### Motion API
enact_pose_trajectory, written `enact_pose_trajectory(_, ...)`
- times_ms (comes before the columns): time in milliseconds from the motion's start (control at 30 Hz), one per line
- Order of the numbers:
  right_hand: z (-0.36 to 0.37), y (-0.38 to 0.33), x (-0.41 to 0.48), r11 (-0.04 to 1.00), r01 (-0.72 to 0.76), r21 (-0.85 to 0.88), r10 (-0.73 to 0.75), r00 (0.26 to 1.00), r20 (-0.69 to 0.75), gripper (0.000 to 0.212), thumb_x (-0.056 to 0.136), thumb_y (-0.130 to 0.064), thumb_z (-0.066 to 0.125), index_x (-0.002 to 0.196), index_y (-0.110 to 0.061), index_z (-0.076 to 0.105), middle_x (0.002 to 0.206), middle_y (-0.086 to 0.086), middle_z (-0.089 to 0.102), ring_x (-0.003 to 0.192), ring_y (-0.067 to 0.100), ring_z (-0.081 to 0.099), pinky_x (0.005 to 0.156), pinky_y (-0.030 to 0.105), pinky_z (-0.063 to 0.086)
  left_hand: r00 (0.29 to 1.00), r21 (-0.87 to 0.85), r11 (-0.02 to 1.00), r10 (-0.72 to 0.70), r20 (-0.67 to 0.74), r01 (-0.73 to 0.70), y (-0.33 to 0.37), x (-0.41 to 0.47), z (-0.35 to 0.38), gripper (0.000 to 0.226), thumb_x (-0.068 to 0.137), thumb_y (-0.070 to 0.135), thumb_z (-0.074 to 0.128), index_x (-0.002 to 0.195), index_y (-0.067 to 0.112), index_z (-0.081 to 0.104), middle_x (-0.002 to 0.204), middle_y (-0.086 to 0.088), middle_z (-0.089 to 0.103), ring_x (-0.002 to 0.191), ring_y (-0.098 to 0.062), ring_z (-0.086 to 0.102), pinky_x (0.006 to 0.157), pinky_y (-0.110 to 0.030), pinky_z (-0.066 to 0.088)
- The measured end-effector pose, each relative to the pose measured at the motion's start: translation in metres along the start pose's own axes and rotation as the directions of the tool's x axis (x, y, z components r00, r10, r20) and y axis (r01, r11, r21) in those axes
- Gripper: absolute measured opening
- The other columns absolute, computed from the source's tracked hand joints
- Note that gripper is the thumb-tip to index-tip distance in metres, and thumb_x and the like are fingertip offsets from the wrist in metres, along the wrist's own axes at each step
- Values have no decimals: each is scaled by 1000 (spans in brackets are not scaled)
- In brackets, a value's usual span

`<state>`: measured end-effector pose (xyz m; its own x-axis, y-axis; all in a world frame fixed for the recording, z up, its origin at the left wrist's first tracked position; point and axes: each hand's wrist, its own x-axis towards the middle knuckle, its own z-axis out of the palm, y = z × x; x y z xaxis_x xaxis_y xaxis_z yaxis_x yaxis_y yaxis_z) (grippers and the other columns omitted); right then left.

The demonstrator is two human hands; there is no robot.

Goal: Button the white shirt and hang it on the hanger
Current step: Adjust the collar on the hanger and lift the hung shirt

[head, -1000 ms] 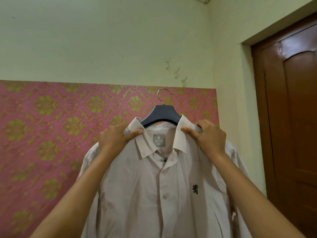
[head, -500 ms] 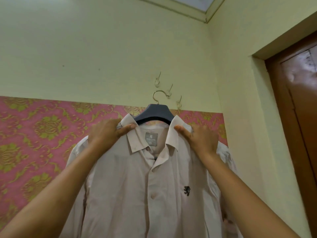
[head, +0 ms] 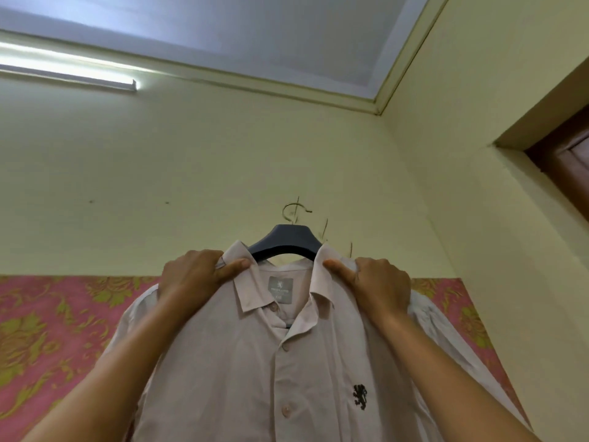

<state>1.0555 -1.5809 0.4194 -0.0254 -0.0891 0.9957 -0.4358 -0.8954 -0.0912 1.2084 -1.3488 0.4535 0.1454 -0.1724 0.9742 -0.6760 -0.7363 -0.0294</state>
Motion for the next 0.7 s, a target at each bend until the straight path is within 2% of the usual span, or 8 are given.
enact_pose_trajectory(100,22,-2,26,1000,-8,-2,8,999,-31,88,52,-91,-13,52,-19,37,51,-4,39,49,17,43,43,25,19,1000,-8,1000,19,-23,-20,-5,31,15,73,67,82,18,75,22,58,72,1,58,65,-18,53,57,-30,37)
enact_pose_trajectory(200,35,-1,45,1000,-16,-18,15,1000,-27,81,67,-88,11,56,-15,43,53,-2,40,54,21,45,44,25,19,999,-10,999,34,-15,-34,-5,57,24,72,71,82,21,75,21,59,72,1,57,65,-18,53,57,-30,37)
enact_pose_trajectory(333,51,2,72,999,4,-40,-7,997,-79,81,63,-83,6,58,-14,47,53,-1,41,54,22,46,45,26,22,998,-16,999,46,-50,-46,-8,85,32,69,76,79,27,71,17,58,68,0,55,62,-17,50,55,-30,34)
enact_pose_trajectory(467,64,5,87,1000,5,-8,-6,996,-85,84,61,-81,9,63,-10,54,59,4,49,58,26,50,50,27,29,996,-8,999,43,-76,-44,-7,102,39,68,78,78,28,70,16,57,68,-1,55,63,-18,50,56,-31,34)
enact_pose_trajectory(533,73,9,92,1000,6,-1,-6,997,-76,84,61,-81,9,63,-10,54,58,3,46,60,26,50,50,27,28,996,21,999,45,-76,-44,-5,110,47,69,78,78,27,70,16,57,69,-1,55,63,-19,51,57,-31,36)
enact_pose_trajectory(700,89,18,106,1000,-5,13,6,997,-73,77,74,-79,21,63,-10,53,57,3,45,59,25,48,47,26,23,996,26,999,39,-78,-37,0,124,56,69,78,78,28,72,16,57,69,-3,56,63,-19,52,57,-31,36)
